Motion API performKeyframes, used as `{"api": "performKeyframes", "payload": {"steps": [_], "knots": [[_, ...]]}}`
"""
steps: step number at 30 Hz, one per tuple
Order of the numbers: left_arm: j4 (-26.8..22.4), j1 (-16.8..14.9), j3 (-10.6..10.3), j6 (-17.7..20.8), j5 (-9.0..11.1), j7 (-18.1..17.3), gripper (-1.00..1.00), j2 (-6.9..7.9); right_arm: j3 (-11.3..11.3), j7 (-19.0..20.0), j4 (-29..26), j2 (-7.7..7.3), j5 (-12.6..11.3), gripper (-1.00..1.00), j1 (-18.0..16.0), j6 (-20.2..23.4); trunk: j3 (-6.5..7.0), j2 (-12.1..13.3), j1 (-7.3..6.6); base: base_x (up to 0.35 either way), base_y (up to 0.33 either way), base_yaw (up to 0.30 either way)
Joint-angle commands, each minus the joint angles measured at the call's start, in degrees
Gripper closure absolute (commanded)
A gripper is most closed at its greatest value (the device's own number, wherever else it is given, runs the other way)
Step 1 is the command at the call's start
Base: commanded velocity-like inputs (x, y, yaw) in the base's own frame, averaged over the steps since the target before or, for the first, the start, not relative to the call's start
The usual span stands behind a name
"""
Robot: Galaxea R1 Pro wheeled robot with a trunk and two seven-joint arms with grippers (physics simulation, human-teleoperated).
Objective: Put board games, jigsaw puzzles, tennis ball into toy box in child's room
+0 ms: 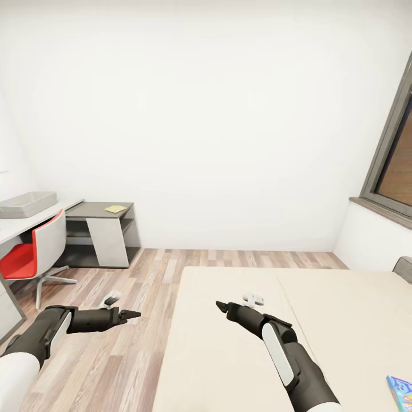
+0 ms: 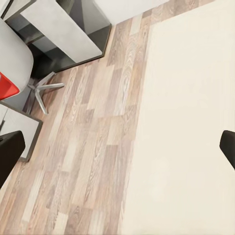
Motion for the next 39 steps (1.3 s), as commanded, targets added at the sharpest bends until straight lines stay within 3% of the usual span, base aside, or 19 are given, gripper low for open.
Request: {"api": "performKeyframes", "payload": {"steps": [1,39], "knots": [[0.0,0.0,0.2,0.5,-0.2,-0.3,-1.00,-0.03,-0.1,0.1,0.0,0.01,-0.1,-1.00,0.0,0.3,-0.03,0.0,0.02,0.000,-0.015,0.000],[0.0,0.0,0.2,0.5,-0.2,-0.3,-1.00,-0.04,-0.1,0.1,0.0,0.01,-0.1,-1.00,0.0,0.3,-0.03,0.0,0.02,0.000,-0.001,-0.032]]}}
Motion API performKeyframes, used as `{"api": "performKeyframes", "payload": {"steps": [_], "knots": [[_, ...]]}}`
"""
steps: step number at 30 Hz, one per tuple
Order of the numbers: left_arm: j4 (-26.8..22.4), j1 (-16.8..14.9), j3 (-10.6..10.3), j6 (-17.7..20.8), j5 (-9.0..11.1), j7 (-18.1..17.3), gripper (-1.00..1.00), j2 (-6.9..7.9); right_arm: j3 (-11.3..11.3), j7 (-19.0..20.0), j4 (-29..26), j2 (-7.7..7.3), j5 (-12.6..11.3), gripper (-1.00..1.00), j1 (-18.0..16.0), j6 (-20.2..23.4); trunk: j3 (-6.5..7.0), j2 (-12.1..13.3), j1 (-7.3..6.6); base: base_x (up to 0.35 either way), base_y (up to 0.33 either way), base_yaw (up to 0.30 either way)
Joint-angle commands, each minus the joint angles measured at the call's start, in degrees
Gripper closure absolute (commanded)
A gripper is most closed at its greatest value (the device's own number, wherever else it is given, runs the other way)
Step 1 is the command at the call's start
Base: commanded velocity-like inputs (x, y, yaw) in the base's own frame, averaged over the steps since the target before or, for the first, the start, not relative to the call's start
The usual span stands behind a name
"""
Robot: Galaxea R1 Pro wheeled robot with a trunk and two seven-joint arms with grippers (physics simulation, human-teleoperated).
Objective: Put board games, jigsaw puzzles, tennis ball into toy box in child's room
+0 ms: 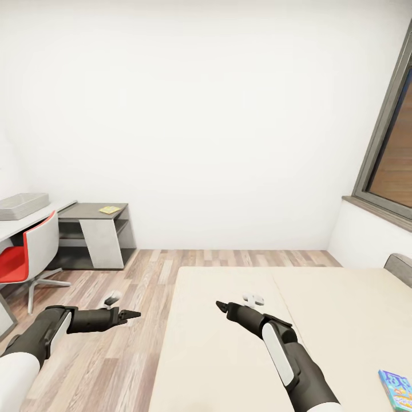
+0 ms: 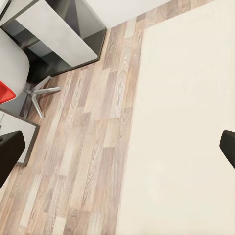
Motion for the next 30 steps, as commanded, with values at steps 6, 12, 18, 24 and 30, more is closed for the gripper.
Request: {"api": "performKeyframes", "payload": {"steps": [6,12,18,24,30], "knots": [[0.0,0.0,0.2,0.5,-0.2,-0.3,-1.00,-0.03,-0.1,0.1,0.0,0.01,-0.1,-1.00,0.0,0.3,-0.03,0.0,0.02,0.000,0.000,0.000],[0.0,0.0,0.2,0.5,-0.2,-0.3,-1.00,-0.03,-0.1,0.1,0.0,0.01,-0.1,-1.00,0.0,0.3,-0.03,0.0,0.02,0.000,0.000,0.000],[0.0,0.0,0.2,0.5,-0.2,-0.3,-1.00,-0.03,-0.1,0.1,0.0,0.01,-0.1,-1.00,0.0,0.3,-0.03,0.0,0.02,0.000,0.000,0.000],[0.0,0.0,0.2,0.5,-0.2,-0.3,-1.00,-0.03,-0.1,0.1,0.0,0.01,-0.1,-1.00,0.0,0.3,-0.03,0.0,0.02,-0.038,0.000,0.000],[0.0,0.0,0.2,0.5,-0.2,-0.3,-1.00,-0.03,-0.1,0.1,0.0,0.01,-0.1,-1.00,0.0,0.3,-0.03,0.0,0.02,-0.015,0.000,0.000]]}}
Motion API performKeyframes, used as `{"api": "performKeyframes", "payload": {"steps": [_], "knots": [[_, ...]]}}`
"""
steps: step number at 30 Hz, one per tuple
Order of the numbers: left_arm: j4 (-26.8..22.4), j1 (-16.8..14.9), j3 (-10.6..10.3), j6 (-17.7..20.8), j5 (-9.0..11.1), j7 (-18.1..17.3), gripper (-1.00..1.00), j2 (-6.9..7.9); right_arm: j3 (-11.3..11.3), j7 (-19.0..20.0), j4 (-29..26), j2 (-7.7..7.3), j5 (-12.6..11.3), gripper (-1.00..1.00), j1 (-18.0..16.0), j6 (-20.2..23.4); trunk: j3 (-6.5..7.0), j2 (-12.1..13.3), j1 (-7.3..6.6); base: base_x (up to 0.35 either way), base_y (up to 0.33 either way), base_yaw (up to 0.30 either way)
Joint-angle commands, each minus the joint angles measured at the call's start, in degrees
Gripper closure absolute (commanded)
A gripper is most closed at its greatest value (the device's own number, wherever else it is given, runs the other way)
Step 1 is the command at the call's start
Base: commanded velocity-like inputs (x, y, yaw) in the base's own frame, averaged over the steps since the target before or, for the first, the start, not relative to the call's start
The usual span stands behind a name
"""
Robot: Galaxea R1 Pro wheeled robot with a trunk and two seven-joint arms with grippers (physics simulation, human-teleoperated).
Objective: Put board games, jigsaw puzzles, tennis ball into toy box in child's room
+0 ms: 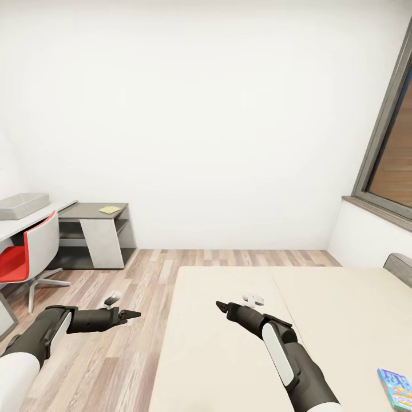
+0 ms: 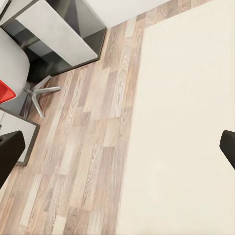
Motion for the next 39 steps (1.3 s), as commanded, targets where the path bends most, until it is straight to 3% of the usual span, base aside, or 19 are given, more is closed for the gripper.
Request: {"api": "performKeyframes", "payload": {"steps": [1,17,39], "knots": [[0.0,0.0,0.2,0.5,-0.2,-0.3,-1.00,-0.03,-0.1,0.1,0.0,0.01,-0.1,-1.00,0.0,0.3,-0.03,0.0,0.02,-0.005,0.000,0.000],[0.0,0.0,0.2,0.4,-0.2,-0.3,-1.00,-0.03,-0.1,0.1,0.0,0.01,-0.1,-1.00,0.0,0.3,-0.03,0.0,0.02,-0.001,-0.020,0.000],[0.0,0.0,0.2,0.5,-0.2,-0.2,-1.00,-0.03,-0.1,0.1,0.0,0.01,-0.1,-1.00,0.0,0.3,-0.03,0.0,0.02,0.000,-0.151,0.000]]}}
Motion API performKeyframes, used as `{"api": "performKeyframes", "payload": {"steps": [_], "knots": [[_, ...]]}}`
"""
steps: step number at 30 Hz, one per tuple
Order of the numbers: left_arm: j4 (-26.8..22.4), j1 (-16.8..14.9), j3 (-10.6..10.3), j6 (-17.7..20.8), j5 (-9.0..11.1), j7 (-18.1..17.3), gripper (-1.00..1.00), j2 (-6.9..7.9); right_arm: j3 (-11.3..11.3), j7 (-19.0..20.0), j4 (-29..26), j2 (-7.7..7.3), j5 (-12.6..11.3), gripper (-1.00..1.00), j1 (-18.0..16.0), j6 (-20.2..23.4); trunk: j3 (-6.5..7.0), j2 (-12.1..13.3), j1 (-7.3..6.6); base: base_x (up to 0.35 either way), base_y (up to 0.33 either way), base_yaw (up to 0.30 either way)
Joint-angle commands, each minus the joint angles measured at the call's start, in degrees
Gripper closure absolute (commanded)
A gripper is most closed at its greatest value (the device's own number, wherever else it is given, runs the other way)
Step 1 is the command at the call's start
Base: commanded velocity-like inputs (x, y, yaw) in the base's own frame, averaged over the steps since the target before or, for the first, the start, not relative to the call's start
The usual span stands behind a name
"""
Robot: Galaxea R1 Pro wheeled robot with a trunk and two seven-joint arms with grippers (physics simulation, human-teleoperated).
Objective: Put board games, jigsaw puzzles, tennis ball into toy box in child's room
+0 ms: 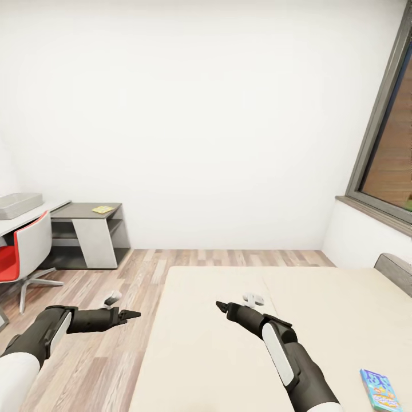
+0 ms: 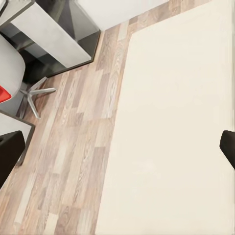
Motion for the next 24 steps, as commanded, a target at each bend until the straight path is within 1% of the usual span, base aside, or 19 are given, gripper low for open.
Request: {"api": "performKeyframes", "payload": {"steps": [1,24], "knots": [[0.0,0.0,0.2,0.5,-0.2,-0.3,-1.00,-0.03,-0.1,0.1,0.0,0.01,-0.1,-1.00,0.0,0.2,-0.03,0.0,0.02,0.000,-0.160,0.000],[0.0,0.0,0.2,0.5,-0.2,-0.2,-1.00,-0.03,-0.1,0.1,0.1,0.01,-0.1,-1.00,0.0,0.2,-0.03,0.0,0.02,0.000,-0.160,0.000]]}}
